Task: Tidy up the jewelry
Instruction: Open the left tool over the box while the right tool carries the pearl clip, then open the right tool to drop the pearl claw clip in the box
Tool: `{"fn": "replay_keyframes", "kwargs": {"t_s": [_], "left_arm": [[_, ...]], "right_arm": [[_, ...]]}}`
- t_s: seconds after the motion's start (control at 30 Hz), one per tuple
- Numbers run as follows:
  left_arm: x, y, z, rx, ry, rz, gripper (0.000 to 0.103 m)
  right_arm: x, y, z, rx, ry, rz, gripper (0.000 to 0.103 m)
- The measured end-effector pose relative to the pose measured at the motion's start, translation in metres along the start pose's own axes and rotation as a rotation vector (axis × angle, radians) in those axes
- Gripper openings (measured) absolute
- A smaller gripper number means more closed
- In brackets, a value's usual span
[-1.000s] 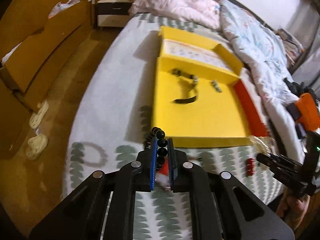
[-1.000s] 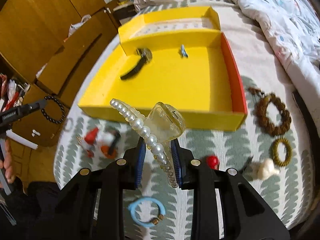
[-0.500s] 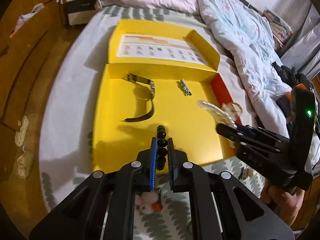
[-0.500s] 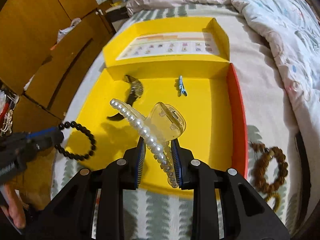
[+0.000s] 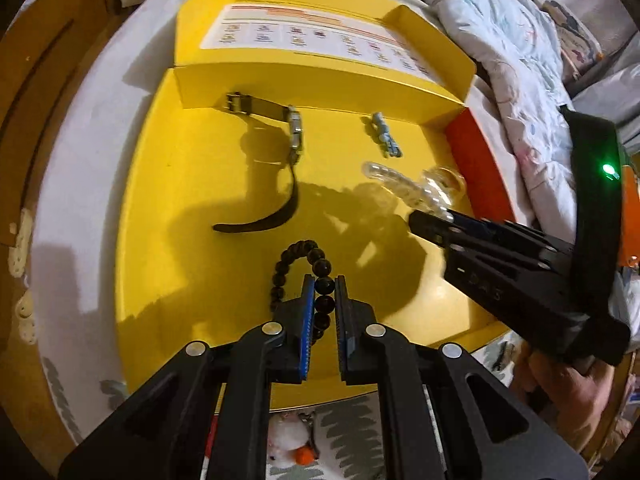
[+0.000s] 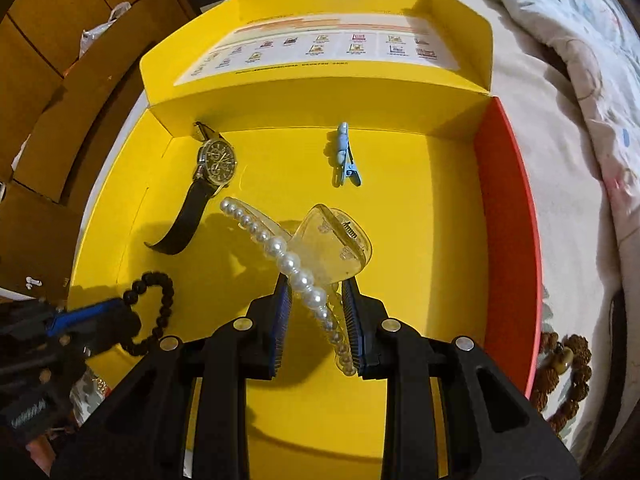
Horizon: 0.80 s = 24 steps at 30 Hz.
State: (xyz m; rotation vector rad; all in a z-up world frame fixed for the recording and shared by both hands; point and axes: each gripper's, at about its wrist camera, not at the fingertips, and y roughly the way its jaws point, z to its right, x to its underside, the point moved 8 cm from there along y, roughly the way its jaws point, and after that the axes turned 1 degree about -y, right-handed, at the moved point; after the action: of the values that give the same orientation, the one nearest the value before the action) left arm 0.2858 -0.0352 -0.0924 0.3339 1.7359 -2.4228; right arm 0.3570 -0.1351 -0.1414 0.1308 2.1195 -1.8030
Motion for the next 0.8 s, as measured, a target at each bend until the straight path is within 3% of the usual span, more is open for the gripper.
{"fn": "replay_keyframes", "kwargs": {"t_s": [0.23, 0.63, 0.7, 0.77, 0.8], "left_arm": [[-0.002, 0.015, -0.016, -0.086, -0.007, -0.007, 0.010], [-0.003, 0.030, -0.028, -0.133, -0.018, -0.001, 0.011], [-0.006, 0.028, -0.032, -0.131, -0.025, 0.006, 0.020], [-0.007, 0.022, -0.032, -0.124, -0.029, 0.023, 0.042], [-0.009, 0.019, -0.033, -0.124, -0.029, 0.033, 0.048]], "right_arm": [[-0.004, 0.015, 0.007, 0.031, 0.008, -0.013, 0.027], [-0.010, 0.021, 0.008, 0.070, -0.003, 0.013, 0.027], [-0.010, 0.020, 0.008, 0.071, -0.007, 0.015, 0.030], [-0.012, 0.018, 0.007, 0.068, -0.013, 0.023, 0.031], [-0.013, 0.015, 0.007, 0.068, -0.020, 0.034, 0.031]]}}
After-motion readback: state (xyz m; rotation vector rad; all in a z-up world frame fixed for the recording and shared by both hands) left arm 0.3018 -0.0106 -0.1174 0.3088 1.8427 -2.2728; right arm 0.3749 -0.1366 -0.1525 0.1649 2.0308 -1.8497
